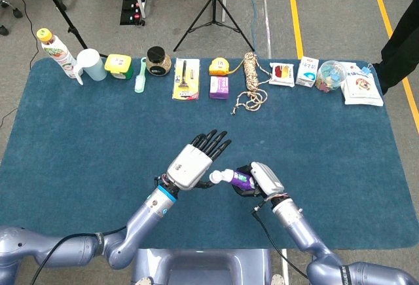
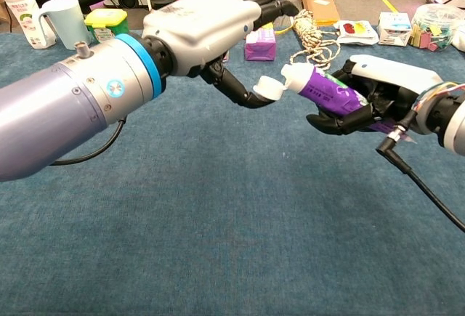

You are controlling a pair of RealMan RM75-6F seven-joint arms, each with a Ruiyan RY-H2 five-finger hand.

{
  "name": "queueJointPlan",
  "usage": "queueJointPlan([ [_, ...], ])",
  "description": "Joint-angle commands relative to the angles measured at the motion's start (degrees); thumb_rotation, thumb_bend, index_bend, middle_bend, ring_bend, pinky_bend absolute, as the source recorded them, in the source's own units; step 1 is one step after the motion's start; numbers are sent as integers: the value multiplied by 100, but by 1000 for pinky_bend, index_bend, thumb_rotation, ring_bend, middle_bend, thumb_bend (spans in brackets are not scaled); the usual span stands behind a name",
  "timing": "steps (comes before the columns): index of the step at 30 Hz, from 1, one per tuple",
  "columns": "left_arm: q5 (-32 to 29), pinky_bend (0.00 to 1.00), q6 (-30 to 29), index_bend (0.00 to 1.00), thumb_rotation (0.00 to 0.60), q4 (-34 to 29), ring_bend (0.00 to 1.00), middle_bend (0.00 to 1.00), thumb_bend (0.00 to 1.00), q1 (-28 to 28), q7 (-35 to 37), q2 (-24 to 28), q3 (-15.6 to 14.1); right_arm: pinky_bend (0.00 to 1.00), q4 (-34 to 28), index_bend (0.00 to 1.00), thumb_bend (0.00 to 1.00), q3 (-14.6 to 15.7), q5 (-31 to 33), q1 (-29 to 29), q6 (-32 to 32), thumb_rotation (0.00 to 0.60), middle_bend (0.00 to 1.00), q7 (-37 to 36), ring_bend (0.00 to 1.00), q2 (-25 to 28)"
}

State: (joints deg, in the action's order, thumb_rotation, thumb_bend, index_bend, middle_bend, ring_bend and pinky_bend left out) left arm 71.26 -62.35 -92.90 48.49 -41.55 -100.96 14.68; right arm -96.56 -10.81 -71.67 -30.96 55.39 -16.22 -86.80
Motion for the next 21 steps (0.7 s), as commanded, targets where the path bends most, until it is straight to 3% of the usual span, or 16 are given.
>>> queueJointPlan([
  [1, -27, 175, -35, 0, 421, -38, 0, 0, 216, 7, 24, 48, 25, 1000, 31, 794, 461, 41, -23, -8, -3, 600, 840, 63, 900, -18],
  [21, -437, 175, 0, 0, 422, -204, 0, 0, 216, 289, 8, 47, 188, 1000, 25, 800, 463, 150, -65, -40, 38, 600, 847, 361, 910, -87],
])
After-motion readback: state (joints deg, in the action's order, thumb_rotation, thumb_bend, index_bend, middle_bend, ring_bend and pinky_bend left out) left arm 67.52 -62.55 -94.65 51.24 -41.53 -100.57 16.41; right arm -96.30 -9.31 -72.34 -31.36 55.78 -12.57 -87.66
